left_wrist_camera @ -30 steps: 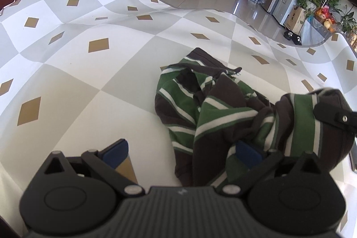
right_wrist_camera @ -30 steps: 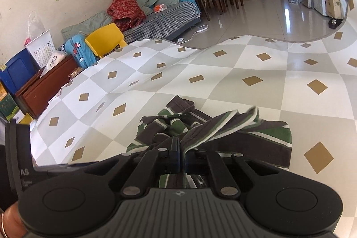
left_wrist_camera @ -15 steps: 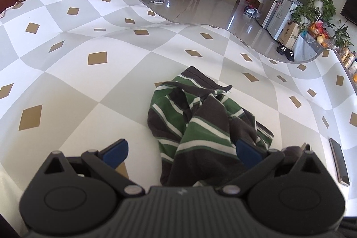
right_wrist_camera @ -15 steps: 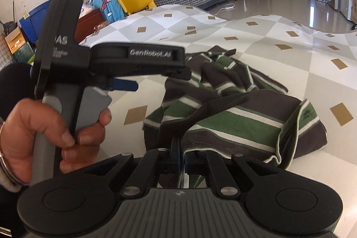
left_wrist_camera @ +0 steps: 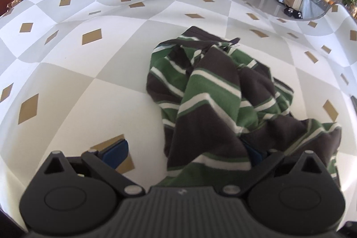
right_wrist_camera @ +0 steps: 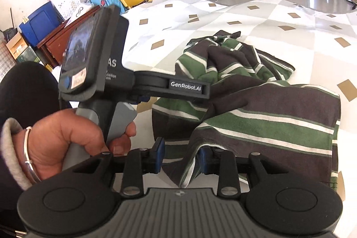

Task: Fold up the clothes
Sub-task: 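Lower the fabric onto the mat and open the right gripper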

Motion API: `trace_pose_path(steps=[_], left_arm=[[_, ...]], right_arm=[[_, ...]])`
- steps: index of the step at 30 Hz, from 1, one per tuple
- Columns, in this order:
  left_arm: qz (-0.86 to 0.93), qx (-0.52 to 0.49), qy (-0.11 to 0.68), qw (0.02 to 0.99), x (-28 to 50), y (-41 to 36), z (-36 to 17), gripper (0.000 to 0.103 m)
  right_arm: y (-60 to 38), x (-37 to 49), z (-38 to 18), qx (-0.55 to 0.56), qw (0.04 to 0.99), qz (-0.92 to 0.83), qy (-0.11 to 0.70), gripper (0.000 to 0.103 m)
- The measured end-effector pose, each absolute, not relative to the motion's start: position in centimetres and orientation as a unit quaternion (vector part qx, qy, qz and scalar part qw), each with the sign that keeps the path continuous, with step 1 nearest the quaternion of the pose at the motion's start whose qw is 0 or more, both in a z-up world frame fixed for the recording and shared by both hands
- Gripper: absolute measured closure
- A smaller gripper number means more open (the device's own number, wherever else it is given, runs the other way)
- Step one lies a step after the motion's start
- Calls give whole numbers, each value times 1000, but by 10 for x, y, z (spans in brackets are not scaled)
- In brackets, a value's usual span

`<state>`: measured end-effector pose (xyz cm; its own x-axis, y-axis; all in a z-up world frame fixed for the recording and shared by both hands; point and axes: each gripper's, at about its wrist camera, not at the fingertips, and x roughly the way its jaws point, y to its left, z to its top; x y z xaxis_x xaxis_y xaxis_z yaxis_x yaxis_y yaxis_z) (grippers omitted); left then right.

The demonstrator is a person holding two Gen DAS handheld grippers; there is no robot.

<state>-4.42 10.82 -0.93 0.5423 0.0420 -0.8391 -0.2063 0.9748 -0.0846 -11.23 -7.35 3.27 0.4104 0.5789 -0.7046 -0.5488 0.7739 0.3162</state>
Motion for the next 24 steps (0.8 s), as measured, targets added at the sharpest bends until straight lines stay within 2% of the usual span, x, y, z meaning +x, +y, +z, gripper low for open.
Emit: trace_pose_path(steps=[11, 24], left_arm=[[100, -98, 496, 857, -49, 126, -14, 0], [100, -86, 496, 858, -54, 134, -15, 0]], right_arm=[[-98, -96, 63, 71, 854, 333, 394, 67], [-110, -51, 40, 89, 894, 230, 375, 63]])
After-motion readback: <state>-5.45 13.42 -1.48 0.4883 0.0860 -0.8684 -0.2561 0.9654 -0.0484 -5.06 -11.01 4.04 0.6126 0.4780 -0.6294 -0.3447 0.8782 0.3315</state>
